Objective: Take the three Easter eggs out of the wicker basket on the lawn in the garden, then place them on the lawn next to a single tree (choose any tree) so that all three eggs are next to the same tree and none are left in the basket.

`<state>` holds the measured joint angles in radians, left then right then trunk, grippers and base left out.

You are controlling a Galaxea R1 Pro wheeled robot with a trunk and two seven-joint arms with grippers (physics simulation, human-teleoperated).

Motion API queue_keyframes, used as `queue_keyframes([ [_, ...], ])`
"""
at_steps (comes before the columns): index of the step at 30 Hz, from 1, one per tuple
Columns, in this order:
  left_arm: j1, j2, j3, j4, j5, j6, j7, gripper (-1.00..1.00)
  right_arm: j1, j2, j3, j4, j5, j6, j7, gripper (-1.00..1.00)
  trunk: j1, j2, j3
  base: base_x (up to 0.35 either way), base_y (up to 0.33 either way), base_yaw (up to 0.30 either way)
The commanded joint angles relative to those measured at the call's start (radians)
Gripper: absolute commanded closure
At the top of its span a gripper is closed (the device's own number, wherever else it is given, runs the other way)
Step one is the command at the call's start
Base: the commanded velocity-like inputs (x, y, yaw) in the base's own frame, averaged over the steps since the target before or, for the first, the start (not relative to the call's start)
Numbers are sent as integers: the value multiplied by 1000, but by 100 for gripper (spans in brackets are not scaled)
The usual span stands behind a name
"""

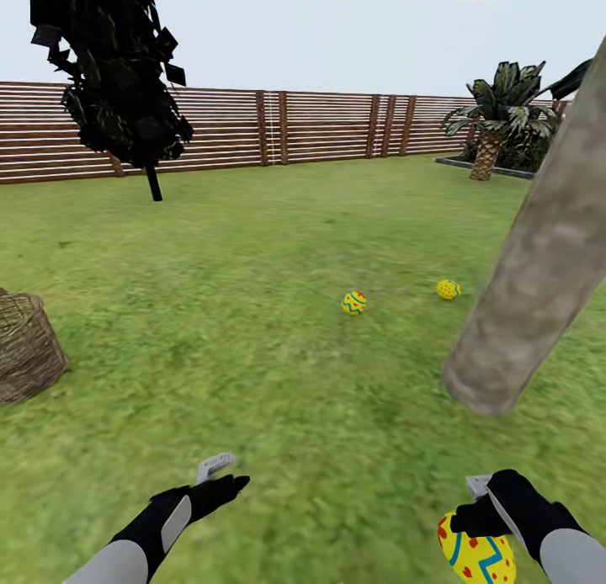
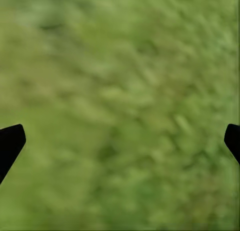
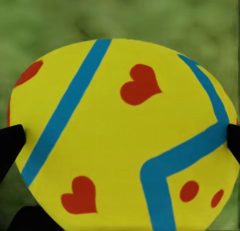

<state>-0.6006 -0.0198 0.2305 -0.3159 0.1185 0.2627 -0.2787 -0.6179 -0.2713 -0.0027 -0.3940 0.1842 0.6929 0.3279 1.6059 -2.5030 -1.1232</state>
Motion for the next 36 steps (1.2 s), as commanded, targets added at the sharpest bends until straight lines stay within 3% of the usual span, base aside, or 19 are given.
queue_keyframes([
  [1, 0, -1, 4, -2, 10, 10, -2, -100, 0, 0, 0, -2, 11, 3, 8, 100, 0, 0, -1, 340, -14, 0],
  [12, 0, -2, 3, -2, 12, 9, -2, -100, 0, 0, -1, -2, 9, 4, 8, 100, 0, 0, -1, 338, -84, 0],
  [18, 1, -2, 4, -3, 13, 11, -2, -100, 0, 1, 0, -2, 9, 4, 8, 100, 0, 0, -1, 74, -21, 0],
  [36, 0, -2, 3, -14, 13, 10, -2, -100, 0, 1, 0, -3, 6, 4, 8, 100, 9, -5, -71, 0, 0, 0],
])
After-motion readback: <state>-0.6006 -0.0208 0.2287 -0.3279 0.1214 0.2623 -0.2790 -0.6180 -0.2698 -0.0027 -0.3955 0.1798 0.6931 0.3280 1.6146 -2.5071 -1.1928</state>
